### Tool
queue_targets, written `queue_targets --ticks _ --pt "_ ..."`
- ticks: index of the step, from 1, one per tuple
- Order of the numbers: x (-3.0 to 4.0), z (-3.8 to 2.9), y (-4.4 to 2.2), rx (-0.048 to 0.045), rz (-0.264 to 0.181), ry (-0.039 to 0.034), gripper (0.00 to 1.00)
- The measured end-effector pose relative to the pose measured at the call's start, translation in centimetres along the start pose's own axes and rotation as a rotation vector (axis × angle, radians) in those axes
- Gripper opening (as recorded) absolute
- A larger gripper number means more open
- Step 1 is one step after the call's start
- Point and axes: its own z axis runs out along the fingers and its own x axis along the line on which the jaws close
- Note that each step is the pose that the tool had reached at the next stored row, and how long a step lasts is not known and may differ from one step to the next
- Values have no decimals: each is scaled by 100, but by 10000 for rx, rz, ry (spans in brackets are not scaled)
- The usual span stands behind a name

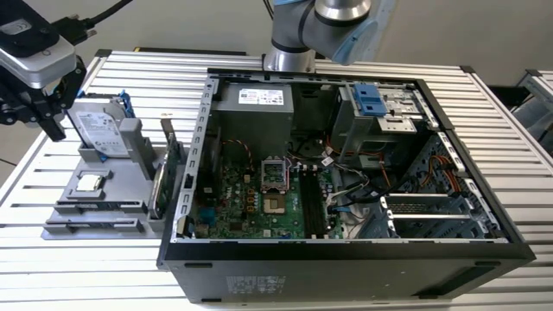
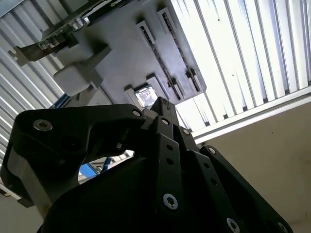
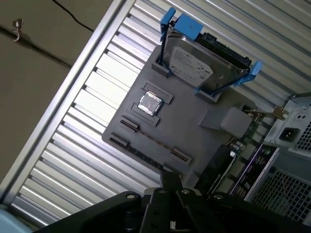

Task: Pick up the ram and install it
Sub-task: 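Pick up the ram and move it above insertion slot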

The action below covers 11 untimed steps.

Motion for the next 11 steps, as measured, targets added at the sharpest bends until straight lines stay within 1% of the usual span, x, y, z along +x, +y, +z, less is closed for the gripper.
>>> queue_targets --ticks 11 --pt "0 -1 0 -7 -567 29 0"
